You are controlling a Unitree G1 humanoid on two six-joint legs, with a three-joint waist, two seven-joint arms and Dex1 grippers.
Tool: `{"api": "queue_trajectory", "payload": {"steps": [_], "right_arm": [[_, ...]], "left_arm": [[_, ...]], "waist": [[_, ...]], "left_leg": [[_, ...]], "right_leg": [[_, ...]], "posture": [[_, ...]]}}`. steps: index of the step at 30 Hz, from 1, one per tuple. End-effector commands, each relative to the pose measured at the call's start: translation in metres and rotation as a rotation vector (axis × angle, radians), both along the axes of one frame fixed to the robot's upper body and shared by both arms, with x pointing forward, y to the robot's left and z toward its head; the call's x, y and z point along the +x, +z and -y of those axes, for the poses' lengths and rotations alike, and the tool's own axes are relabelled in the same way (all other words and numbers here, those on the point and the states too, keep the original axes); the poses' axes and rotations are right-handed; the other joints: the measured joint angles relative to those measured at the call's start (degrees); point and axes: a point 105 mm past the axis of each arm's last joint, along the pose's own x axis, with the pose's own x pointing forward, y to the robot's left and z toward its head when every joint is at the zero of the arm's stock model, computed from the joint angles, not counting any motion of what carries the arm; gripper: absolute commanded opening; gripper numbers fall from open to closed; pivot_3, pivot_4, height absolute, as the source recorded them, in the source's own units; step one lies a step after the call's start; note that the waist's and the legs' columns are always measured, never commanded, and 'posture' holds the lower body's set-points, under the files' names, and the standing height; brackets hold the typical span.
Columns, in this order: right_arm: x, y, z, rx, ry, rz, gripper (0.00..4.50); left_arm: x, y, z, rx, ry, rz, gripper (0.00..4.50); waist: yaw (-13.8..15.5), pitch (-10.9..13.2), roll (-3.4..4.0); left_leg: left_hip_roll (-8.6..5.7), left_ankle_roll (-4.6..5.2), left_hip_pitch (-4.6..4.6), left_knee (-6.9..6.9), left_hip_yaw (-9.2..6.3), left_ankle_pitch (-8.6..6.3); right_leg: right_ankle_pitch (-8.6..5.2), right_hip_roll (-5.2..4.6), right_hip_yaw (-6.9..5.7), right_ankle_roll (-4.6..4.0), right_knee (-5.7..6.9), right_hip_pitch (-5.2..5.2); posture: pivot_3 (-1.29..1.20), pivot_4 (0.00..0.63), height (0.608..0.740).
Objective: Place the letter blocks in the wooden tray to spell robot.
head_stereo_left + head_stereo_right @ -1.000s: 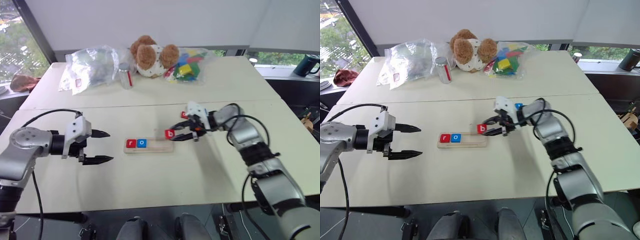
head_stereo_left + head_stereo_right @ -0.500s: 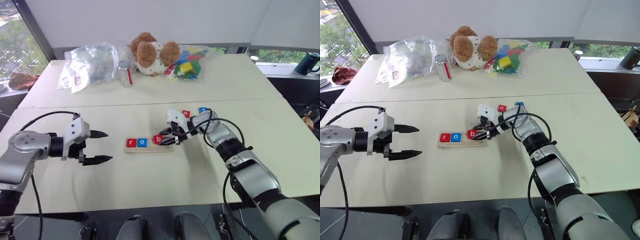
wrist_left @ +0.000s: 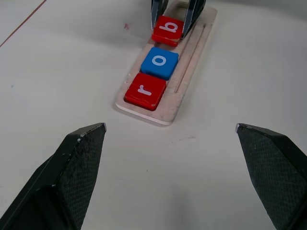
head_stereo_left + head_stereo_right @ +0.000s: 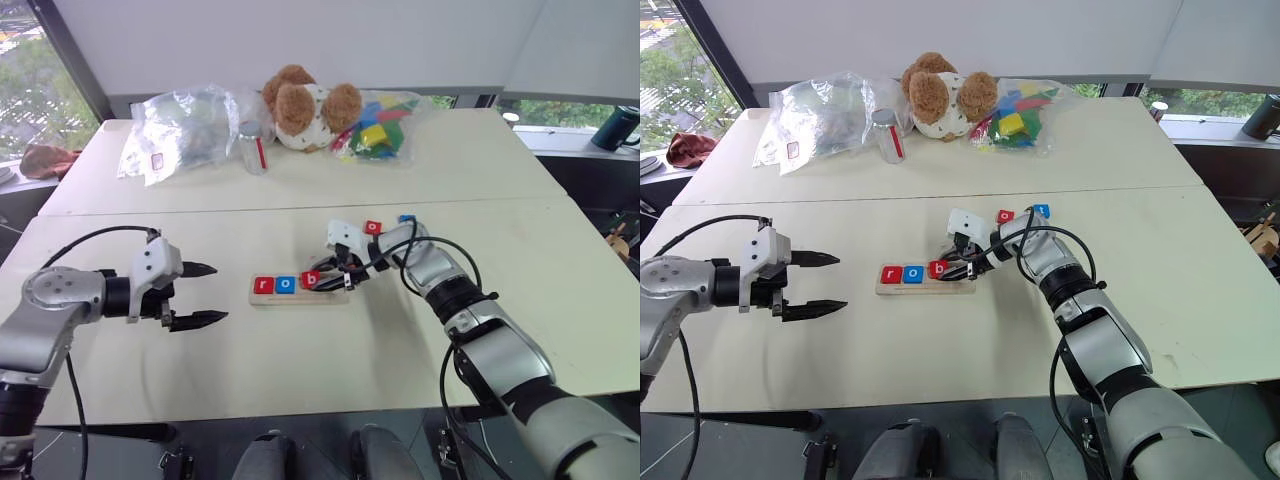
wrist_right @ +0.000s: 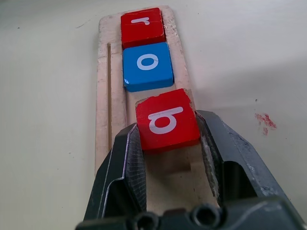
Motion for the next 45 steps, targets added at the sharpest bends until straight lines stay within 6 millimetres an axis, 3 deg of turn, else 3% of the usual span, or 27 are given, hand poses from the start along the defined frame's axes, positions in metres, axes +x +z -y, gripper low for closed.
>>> {"api": "queue_trajectory", "payload": {"steps": [1,2,3,7,8,16,25,30,38,45], "right_arm": [[0.000,0.014,-0.010,0.021,0.026,0.044,1.17],[0.000,0.014,-0.011,0.025,0.027,0.045,1.17],[0.000,0.015,-0.012,0.029,0.029,0.045,2.22],[-0.004,0.016,-0.014,0.035,0.046,0.051,4.13],[-0.005,0.016,-0.014,0.037,0.051,0.054,4.43],[-0.011,0.027,-0.012,0.061,0.060,0.029,4.43],[-0.010,0.000,0.010,0.015,-0.039,-0.052,4.43],[-0.009,0.002,0.005,0.050,-0.056,-0.064,4.43],[-0.020,0.012,-0.005,0.096,-0.022,-0.066,4.43],[-0.030,0.010,-0.005,0.085,-0.005,-0.086,4.43]], "left_arm": [[0.003,0.006,0.000,0.008,-0.001,0.044,4.50],[0.003,0.006,0.000,0.008,0.000,0.044,4.50],[0.004,0.005,0.000,0.009,0.001,0.045,4.50],[0.006,0.004,-0.001,0.011,0.011,0.049,4.50],[0.007,0.004,-0.002,0.010,0.015,0.051,4.50],[0.014,0.004,-0.003,0.004,0.036,0.074,4.50],[0.019,0.004,0.001,-0.009,0.033,0.090,4.50],[0.020,0.004,0.001,-0.010,0.033,0.089,4.50],[0.022,0.003,0.000,-0.017,0.044,0.081,4.50],[0.025,0.004,0.000,-0.025,0.051,0.085,4.50]], "waist": [[0.00,0.00,0.00],[0.00,0.00,0.00],[-0.04,0.00,0.00],[-0.07,0.00,0.00],[-0.05,0.00,0.00],[0.11,-0.01,-0.01],[0.08,-0.02,-0.03],[-0.10,-0.02,-0.03],[0.14,-0.02,-0.03],[0.18,-0.02,-0.03]], "left_leg": [[0.00,0.00,0.00,0.00,0.00,0.00],[0.00,0.00,0.00,0.00,0.00,0.00],[0.00,0.00,0.00,0.00,0.00,0.00],[0.00,-0.01,0.00,0.00,0.00,0.00],[0.00,-0.01,0.00,0.00,0.00,0.00],[0.00,-0.01,0.00,0.01,0.00,0.00],[0.00,0.00,0.00,0.02,0.00,0.00],[0.00,-0.02,0.04,0.02,0.00,0.01],[0.00,-0.03,0.03,0.01,-0.01,0.02],[0.00,-0.02,0.03,0.02,-0.01,0.02]], "right_leg": [[0.00,0.00,0.00,0.00,0.00,0.00],[0.00,0.00,0.00,0.00,0.00,0.00],[0.00,0.00,0.00,0.00,0.00,0.00],[0.00,0.00,-0.01,0.00,0.01,0.00],[0.00,0.01,-0.01,0.00,0.01,0.00],[0.00,0.00,-0.02,0.00,0.01,0.00],[0.00,0.00,-0.02,0.00,0.01,0.01],[0.00,0.01,-0.02,0.00,0.04,0.01],[0.00,0.01,-0.02,0.00,0.04,0.01],[0.00,0.01,-0.02,0.00,0.04,0.01]], "posture": [[0.00,0.150,0.740],[0.00,0.150,0.740],[0.00,0.150,0.740],[0.00,0.150,0.740],[0.00,0.150,0.740],[0.00,0.150,0.740],[0.00,0.150,0.740],[0.00,0.150,0.740],[0.00,0.150,0.740],[0.00,0.150,0.740]]}}
